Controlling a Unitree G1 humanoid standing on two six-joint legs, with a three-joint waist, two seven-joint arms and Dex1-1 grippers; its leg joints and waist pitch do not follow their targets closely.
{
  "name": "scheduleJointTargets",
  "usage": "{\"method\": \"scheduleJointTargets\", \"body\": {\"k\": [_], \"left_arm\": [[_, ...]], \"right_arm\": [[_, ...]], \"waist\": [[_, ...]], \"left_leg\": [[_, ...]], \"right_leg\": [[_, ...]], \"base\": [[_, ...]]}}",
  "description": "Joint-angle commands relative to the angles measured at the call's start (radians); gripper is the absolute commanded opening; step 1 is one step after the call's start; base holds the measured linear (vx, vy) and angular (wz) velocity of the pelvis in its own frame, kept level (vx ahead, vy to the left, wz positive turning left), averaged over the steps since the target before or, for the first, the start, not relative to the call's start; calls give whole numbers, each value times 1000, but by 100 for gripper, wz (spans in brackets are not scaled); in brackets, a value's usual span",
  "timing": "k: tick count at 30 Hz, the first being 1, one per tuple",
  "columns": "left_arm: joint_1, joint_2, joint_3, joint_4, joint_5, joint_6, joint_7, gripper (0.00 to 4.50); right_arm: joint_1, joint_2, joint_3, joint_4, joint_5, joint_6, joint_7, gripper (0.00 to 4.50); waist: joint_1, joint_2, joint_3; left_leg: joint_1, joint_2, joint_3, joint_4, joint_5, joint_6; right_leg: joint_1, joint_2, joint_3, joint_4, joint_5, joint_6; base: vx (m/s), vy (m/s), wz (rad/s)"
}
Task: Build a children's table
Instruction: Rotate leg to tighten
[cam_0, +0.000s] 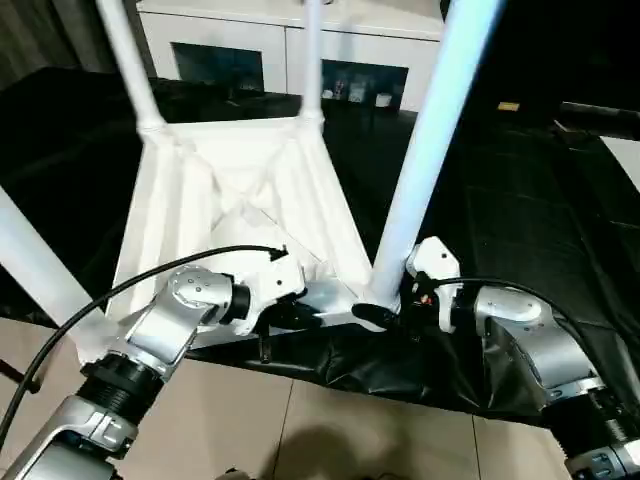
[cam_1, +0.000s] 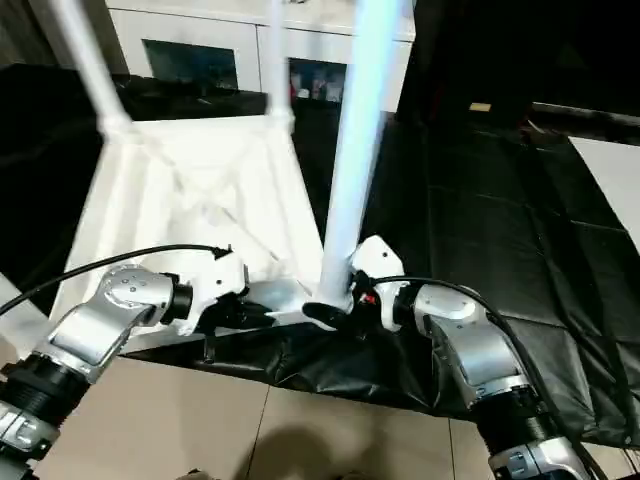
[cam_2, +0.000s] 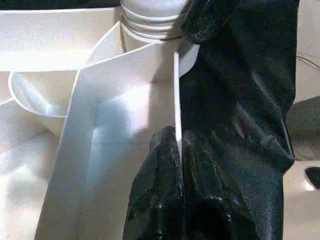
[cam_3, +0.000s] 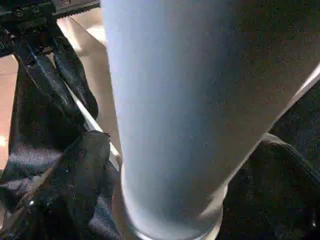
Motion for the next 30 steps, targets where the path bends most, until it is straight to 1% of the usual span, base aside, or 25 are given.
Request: {"method": "scheduleJointTargets", "body": {"k": [1,4,6,7,8,9,11,12,13,14,16,17,18,19,20,21,22,23,24,25,26,27,28,29,30], "left_arm": [[-3,-5,-9,-30,2,-11,-13,0],[-4,-3,-7,-33,1,-8,-14,0],[-4,-2,-6,-34,0,-6,-14,0],[-4,-2,-5,-33,-1,-6,-14,0],[-4,-1,-5,-33,-1,-6,-13,0],[-5,-1,-5,-32,0,-7,-14,0],[-5,0,-4,-31,1,-6,-15,0],[-4,1,-4,-31,1,-6,-16,0],[-4,1,-4,-31,1,-6,-16,0],[-4,2,-4,-31,1,-4,-17,0],[-2,5,-4,-31,1,-4,-19,0],[-1,5,-2,-30,3,1,-12,0],[-1,1,1,-29,2,5,-5,0],[-3,-8,6,-25,3,15,12,0],[-5,-16,10,-22,3,25,26,0],[-11,-35,17,-13,6,37,58,0],[-19,-58,25,0,11,53,96,0],[-19,-58,25,0,11,53,96,0],[-35,-97,32,25,23,70,158,0],[-35,-97,32,25,23,70,158,0],[-73,-171,48,85,44,106,275,0],[-80,-184,51,96,47,112,296,0],[-98,-216,58,125,56,128,347,0],[-98,-216,58,125,56,128,347,0],[-166,-309,92,239,68,155,511,0]], "right_arm": [[-22,-4,4,10,2,-5,18,395],[-18,-5,2,11,3,-2,28,354],[-15,-6,2,13,1,-4,30,352],[-13,-10,4,16,-3,-9,33,343],[-13,-11,5,17,-5,-11,34,318],[-12,-12,5,20,-8,-14,34,312],[-12,-12,4,24,-9,-12,38,303],[-11,-11,3,25,-9,-10,37,303],[-11,-11,3,25,-9,-10,37,282],[-10,-10,2,27,-10,-9,39,282],[-9,-8,2,31,-10,-3,37,276],[-11,6,-9,46,-10,8,8,276],[-15,18,-18,57,-10,16,-16,272],[-20,36,-30,72,-11,28,-54,272],[-24,50,-40,82,-11,37,-81,272],[-32,80,-61,100,-9,57,-143,272],[-42,115,-87,118,-1,86,-209,272],[-42,115,-87,118,-1,86,-209,272],[-59,163,-115,149,-6,105,-311,272],[-59,163,-115,149,-6,105,-311,272],[-91,243,-145,203,-21,128,-468,271],[-98,256,-148,212,-25,130,-493,270],[-113,287,-153,237,-36,133,-553,270],[-113,287,-153,237,-36,133,-553,270],[-180,371,-163,342,-61,122,-712,270]], "waist": [[-5,-3,-64],[-4,-4,-64],[-4,-3,-63],[-5,-3,-63],[-4,-3,-62],[-5,-3,-63],[-4,-3,-64],[-5,0,-64],[-5,-2,-64],[-4,0,-64],[-5,-1,-65],[-6,-4,-64],[-6,-3,-63],[-8,-3,-63],[-8,-3,-63],[-15,-3,-61],[-22,-5,-59],[-24,-4,-58],[-27,-2,-59],[-27,-2,-59],[-32,-2,-58],[-37,-4,-56],[-37,-5,-60],[-40,-5,-61],[-44,0,-61]], "left_leg": [[4,12,4,-73,-199,33],[4,11,5,-72,-192,40],[5,12,5,-72,-202,38],[5,11,5,-72,-203,36],[5,11,5,-72,-205,36],[5,12,4,-72,-204,36],[5,12,4,-72,-197,37],[5,12,4,-72,-193,37],[5,11,5,-71,-193,37],[5,11,4,-71,-192,37],[5,11,5,-71,-192,38],[5,11,5,-71,-191,39],[5,11,5,-72,-196,38],[4,10,4,-73,-205,33],[4,10,4,-73,-205,33],[5,9,2,-74,-220,20],[2,7,2,-76,-229,13],[0,7,-1,-78,-233,8],[2,6,-1,-77,-244,-1],[2,6,-1,-77,-244,-1],[4,4,-1,-77,-256,-9],[7,1,-2,-75,-267,-20],[9,0,-2,-73,-268,-20],[5,1,-3,-74,-256,-16],[7,-1,1,-71,-251,-14]], "right_leg": [[51,-47,26,-71,-239,-189],[53,-47,26,-69,-225,-197],[52,-48,25,-72,-249,-193],[52,-48,26,-73,-256,-191],[52,-47,26,-73,-260,-190],[52,-47,25,-73,-261,-188],[52,-47,25,-71,-247,-190],[52,-47,25,-70,-238,-193],[52,-46,25,-70,-233,-194],[53,-47,25,-69,-229,-197],[53,-46,25,-69,-223,-200],[53,-47,25,-70,-224,-200],[52,-47,25,-70,-235,-201],[53,-47,24,-72,-256,-195],[53,-47,24,-72,-256,-195],[51,-48,23,-75,-299,-187],[51,-46,23,-77,-328,-178],[51,-46,21,-79,-350,-170],[48,-47,21,-82,-384,-155],[48,-47,21,-82,-384,-155],[44,-47,23,-88,-420,-139],[40,-46,20,-93,-454,-131],[42,-47,20,-94,-462,-126],[43,-48,22,-92,-437,-128],[37,-43,23,-94,-409,-135]], "base": [[0,0,0],[0,0,0],[0,0,0],[0,0,0],[0,0,0],[0,0,0],[0,0,0],[0,0,0],[0,0,0],[0,0,0],[0,0,0],[0,0,0],[0,0,0],[0,0,0],[0,0,0],[0,0,0],[0,0,0],[0,0,0],[0,0,0],[0,0,0],[0,0,0],[0,0,0],[0,0,0],[0,0,0],[0,0,0]]}}
